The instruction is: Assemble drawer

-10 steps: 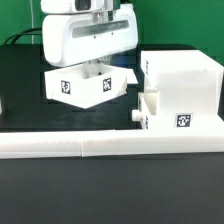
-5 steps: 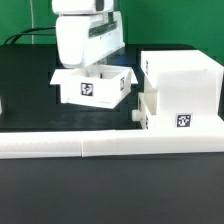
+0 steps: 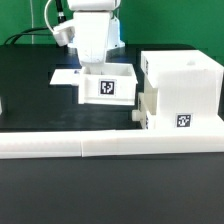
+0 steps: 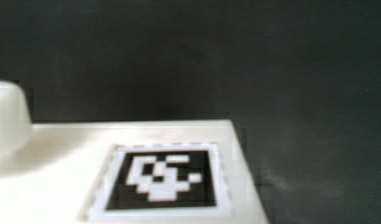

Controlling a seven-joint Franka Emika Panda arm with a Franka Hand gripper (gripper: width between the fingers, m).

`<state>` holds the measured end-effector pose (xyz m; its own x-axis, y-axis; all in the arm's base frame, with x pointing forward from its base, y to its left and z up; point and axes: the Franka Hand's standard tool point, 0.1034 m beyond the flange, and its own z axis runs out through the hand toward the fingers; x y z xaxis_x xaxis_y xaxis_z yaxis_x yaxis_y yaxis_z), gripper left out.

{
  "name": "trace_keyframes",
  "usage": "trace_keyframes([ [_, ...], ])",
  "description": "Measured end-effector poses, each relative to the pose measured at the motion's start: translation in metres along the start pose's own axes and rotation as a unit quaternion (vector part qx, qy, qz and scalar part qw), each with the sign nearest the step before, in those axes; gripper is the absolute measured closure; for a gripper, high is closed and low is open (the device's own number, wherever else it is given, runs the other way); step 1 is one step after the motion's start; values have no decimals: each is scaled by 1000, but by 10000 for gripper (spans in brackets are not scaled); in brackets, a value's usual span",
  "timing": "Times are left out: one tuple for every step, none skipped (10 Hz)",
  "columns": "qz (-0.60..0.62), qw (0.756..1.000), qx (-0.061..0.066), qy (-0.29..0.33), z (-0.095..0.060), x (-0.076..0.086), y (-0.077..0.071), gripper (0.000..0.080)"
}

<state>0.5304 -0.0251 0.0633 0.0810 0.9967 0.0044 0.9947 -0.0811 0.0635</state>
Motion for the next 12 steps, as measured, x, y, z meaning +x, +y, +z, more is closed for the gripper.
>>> trace_keyframes([
  [-1,1000,2,0,2,0,0,757],
  [-2,1000,4,0,2,1,2,757],
  [-1,1000,2,0,1,0,4,757],
  [0,1000,3,0,2,0,4,757],
  [-1,1000,4,0,3,0,4,757],
  [0,1000,5,1,5,0,4,757],
  [0,1000,6,1,7,5,8,757],
  [1,1000,7,2,10,10,13,757],
  [5,1000,5,3,10,14,18,757],
  [11,1000,4,3,10,16,21,757],
  [14,1000,4,3,10,15,22,757],
  [14,1000,5,3,10,15,21,757],
])
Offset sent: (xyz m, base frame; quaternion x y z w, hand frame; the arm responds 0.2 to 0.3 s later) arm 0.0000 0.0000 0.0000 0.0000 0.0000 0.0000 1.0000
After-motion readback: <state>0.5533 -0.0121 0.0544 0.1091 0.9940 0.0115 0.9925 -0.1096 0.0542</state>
